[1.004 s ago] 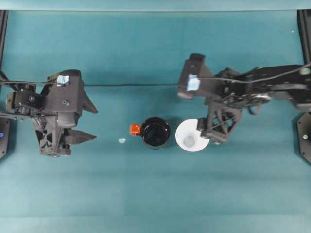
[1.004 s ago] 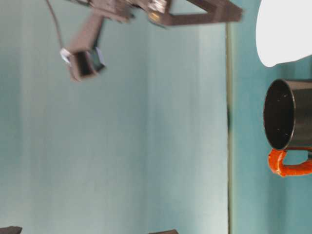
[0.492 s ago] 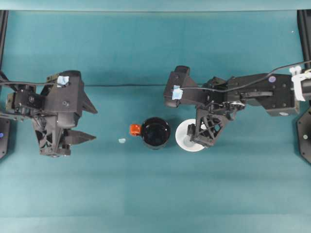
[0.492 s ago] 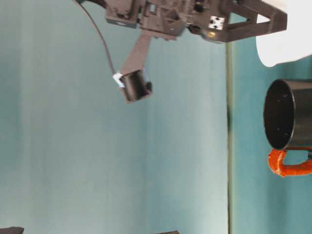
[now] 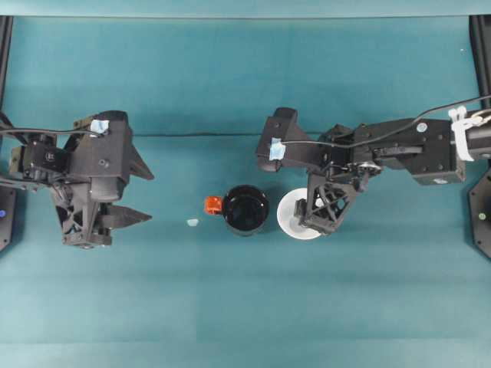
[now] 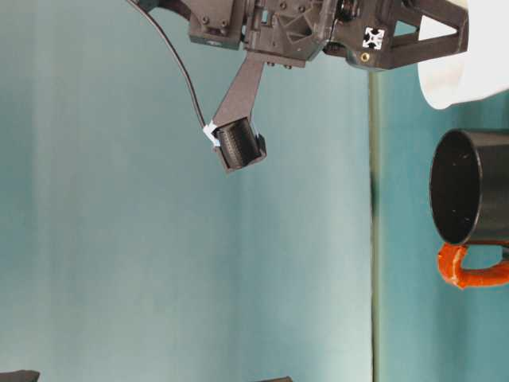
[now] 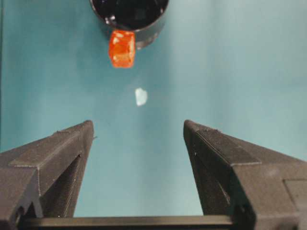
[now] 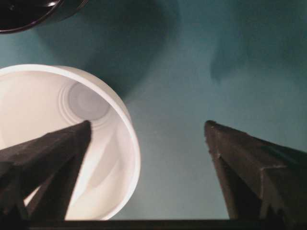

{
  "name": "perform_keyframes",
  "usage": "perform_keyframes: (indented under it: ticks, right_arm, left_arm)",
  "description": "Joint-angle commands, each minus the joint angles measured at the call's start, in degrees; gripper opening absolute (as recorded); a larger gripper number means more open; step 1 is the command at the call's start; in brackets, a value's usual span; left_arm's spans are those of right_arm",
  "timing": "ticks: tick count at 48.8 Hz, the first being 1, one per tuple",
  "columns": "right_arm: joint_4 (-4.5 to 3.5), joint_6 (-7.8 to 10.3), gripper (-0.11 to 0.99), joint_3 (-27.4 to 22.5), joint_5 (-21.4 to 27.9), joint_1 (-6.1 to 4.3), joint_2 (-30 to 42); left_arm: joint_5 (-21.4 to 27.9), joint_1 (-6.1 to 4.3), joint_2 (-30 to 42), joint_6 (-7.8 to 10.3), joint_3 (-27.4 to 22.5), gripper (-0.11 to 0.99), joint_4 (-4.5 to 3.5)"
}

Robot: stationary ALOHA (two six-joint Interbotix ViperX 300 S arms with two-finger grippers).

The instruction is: Put the paper cup into the moved red handle cup holder.

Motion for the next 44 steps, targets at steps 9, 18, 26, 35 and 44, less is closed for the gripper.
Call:
perform_keyframes:
  ticks: [9,18,26,35,44]
  right_arm:
    - [1.41,0.00,0.14,-0.9,-0.2,0.09,-0.3]
    - [1.76,0.00,-0.09,-1.0,-0.1,0.09,-0.3]
    - [2.90,0.00,-0.10,-1.1,0.0,0.09,-0.3]
    - [3.08,-0.09,-0.10,-2.9,3.3,-0.09,-2.2]
    - [2.72,-0.53,-0.10,-8.3,10.5,-1.58,-7.4]
  left_arm:
    - [-0.4,-0.09,-0.3,-1.58,-0.4,0.78,0.18]
    - [-0.4,-0.09,-0.3,-1.93,-0.4,0.78,0.18]
    - [-0.4,-0.09,-0.3,-1.93,-0.4,0.78,0.18]
    - [-0.4,-0.09,-0.2,-1.93,-0.4,0.78,0.18]
    - [-0.4,-0.09,-0.2,-1.93,-0.4,0.78,0.18]
